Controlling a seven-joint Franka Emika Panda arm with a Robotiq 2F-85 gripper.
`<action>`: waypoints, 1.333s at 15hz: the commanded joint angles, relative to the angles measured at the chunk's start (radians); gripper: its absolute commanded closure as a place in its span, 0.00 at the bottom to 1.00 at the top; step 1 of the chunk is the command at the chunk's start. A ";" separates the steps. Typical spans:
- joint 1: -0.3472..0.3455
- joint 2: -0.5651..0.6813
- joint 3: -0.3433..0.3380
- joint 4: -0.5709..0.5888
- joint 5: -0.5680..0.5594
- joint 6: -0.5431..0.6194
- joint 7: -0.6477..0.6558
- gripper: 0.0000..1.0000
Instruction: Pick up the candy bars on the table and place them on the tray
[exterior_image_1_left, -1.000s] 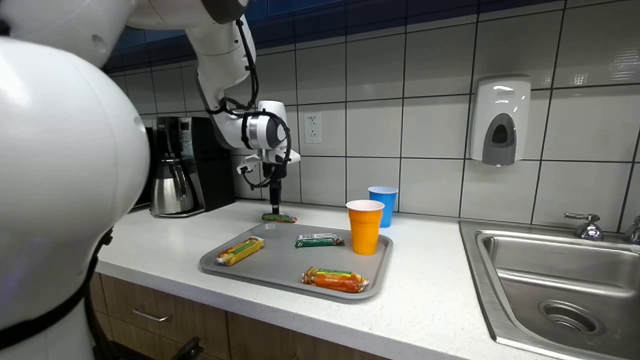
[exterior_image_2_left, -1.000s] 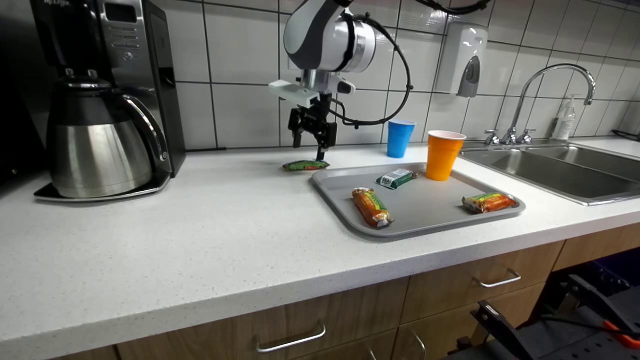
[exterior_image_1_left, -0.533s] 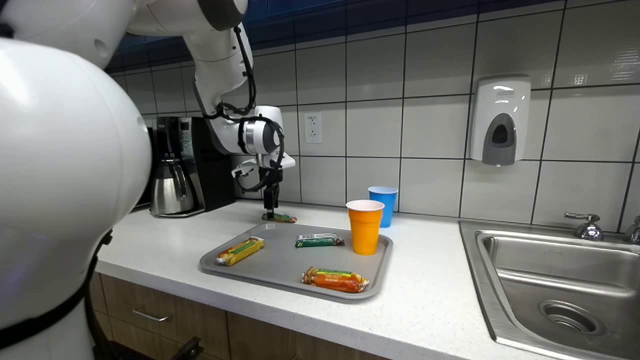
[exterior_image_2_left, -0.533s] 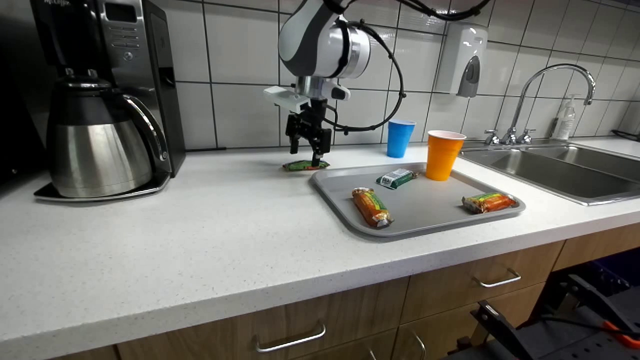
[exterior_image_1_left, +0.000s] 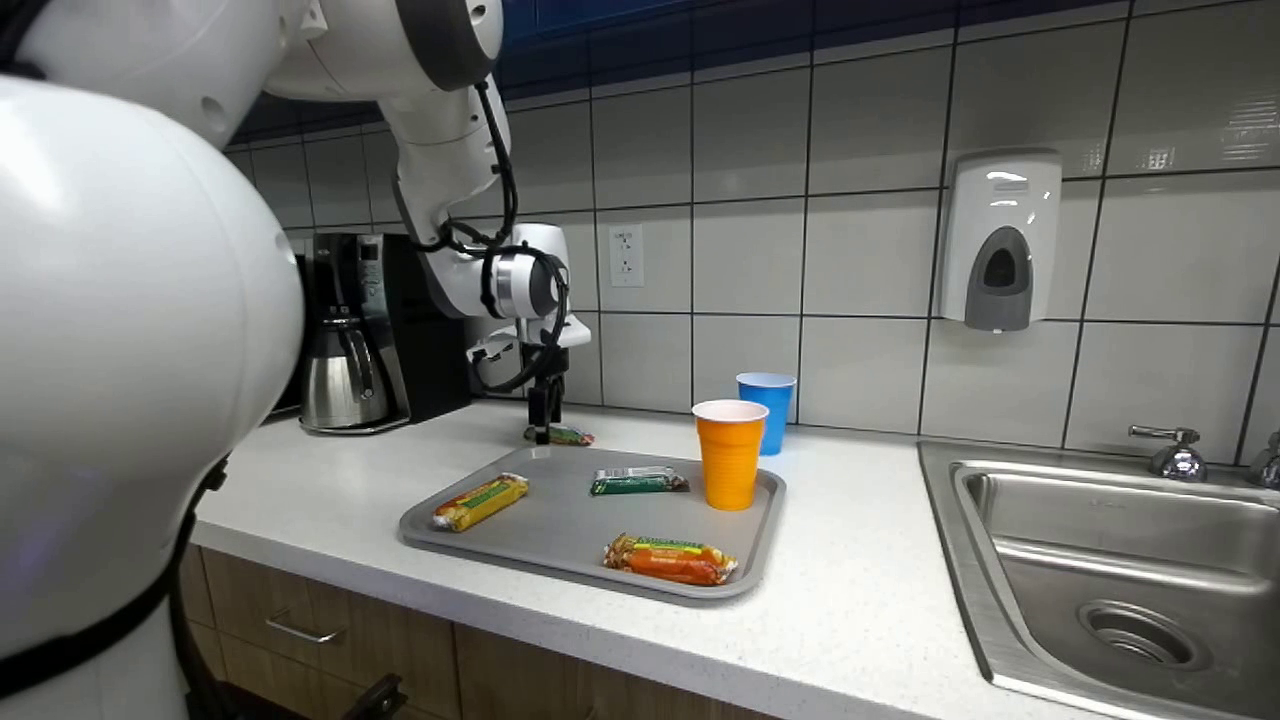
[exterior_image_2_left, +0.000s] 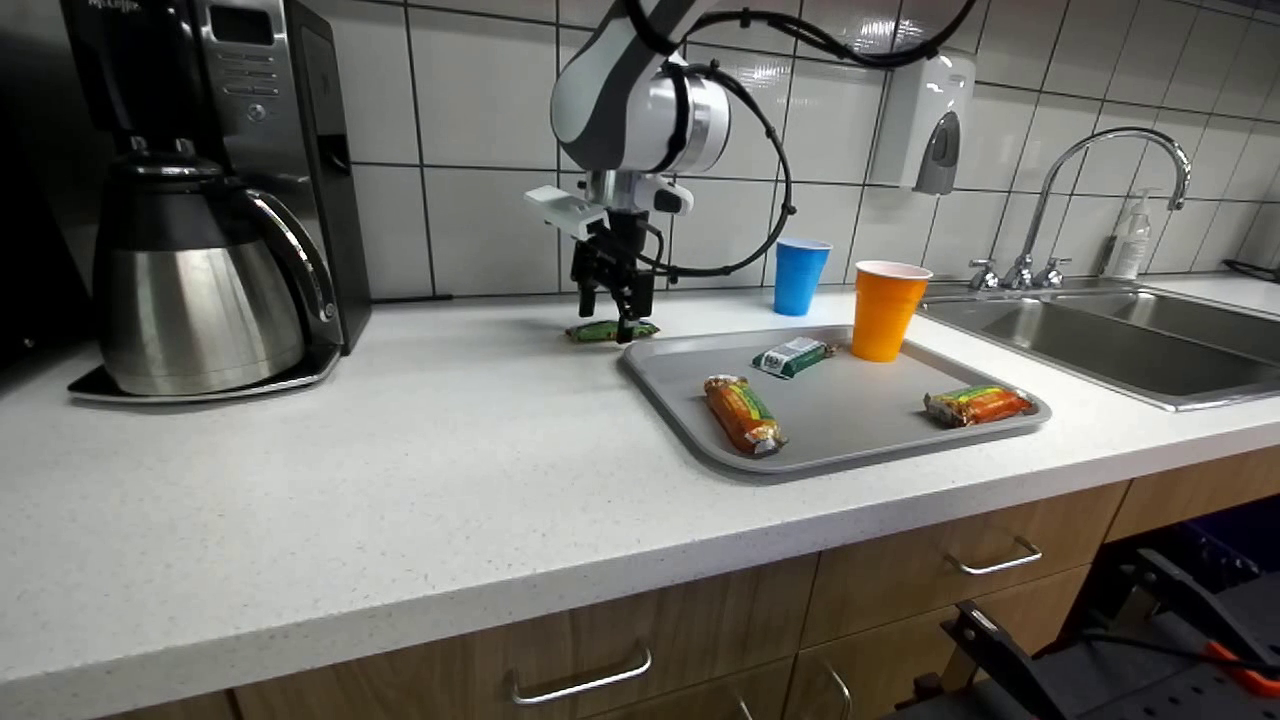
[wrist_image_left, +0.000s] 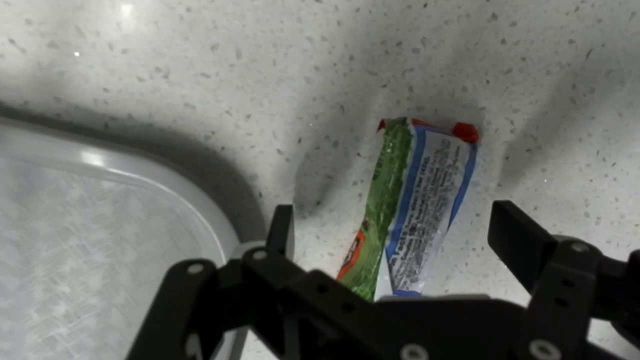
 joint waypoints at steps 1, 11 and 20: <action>0.008 0.027 -0.011 0.063 -0.004 -0.047 0.050 0.00; 0.004 0.031 -0.013 0.089 -0.008 -0.072 0.071 0.66; 0.004 0.000 -0.016 0.070 -0.021 -0.092 0.063 0.92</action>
